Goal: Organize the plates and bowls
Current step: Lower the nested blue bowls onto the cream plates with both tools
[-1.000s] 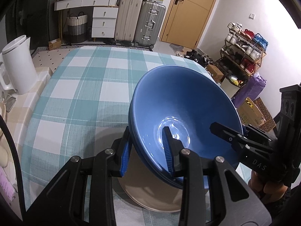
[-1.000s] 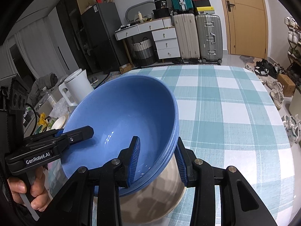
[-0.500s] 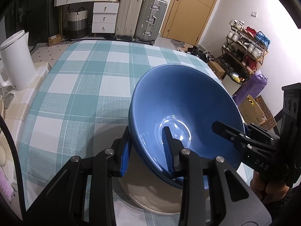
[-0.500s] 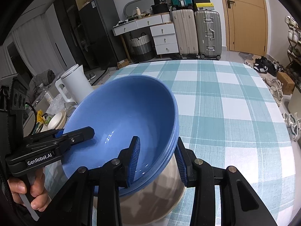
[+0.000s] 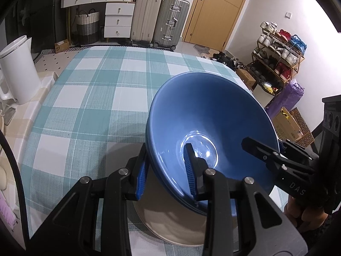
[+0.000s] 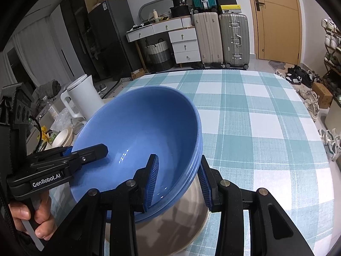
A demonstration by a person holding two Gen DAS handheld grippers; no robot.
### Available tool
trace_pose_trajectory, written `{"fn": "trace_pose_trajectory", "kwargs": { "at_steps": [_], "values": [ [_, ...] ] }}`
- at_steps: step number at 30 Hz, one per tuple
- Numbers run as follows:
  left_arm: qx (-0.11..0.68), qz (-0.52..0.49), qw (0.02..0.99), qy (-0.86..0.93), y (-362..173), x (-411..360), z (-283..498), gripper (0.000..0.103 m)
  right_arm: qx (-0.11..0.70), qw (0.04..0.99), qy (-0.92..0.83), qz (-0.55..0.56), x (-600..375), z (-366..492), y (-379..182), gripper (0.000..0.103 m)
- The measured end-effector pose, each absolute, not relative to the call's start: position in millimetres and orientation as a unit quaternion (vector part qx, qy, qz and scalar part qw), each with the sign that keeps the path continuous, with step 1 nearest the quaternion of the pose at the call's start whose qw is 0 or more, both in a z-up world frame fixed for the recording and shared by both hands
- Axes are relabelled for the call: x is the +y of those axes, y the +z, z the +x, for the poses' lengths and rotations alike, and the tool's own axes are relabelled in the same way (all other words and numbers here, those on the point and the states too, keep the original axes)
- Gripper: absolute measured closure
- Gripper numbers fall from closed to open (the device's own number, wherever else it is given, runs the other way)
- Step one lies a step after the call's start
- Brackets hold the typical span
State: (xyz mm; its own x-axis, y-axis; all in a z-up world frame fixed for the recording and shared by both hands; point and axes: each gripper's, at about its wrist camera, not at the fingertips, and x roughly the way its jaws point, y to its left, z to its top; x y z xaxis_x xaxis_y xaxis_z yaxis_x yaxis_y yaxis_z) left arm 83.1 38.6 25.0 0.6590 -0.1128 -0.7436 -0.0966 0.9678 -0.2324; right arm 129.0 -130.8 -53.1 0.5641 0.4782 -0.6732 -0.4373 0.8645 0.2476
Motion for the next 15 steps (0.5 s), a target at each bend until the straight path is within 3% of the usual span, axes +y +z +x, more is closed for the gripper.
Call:
{"fn": "trace_pose_trajectory", "kwargs": {
  "at_steps": [7,10,13,15],
  "values": [
    [0.408,-0.106,0.907,0.0,21.8,36.0,88.5,0.073,0.385,0.885,0.26,0.024,-131.2,126.5,-53.5,0.064],
    [0.406,-0.098,0.909,-0.008,19.8,37.0,90.6,0.064,0.381,0.887,0.261,0.021,-130.9,123.5,-52.5,0.063],
    [0.396,-0.082,0.915,-0.014,21.4,39.0,88.9,0.055,0.372,0.888,0.268,0.016,-132.1,120.2,-49.6,0.054],
    [0.382,-0.069,0.922,-0.015,25.2,40.7,85.4,0.046,0.362,0.892,0.271,0.016,-134.9,117.9,-46.0,0.04]
  ]
}}
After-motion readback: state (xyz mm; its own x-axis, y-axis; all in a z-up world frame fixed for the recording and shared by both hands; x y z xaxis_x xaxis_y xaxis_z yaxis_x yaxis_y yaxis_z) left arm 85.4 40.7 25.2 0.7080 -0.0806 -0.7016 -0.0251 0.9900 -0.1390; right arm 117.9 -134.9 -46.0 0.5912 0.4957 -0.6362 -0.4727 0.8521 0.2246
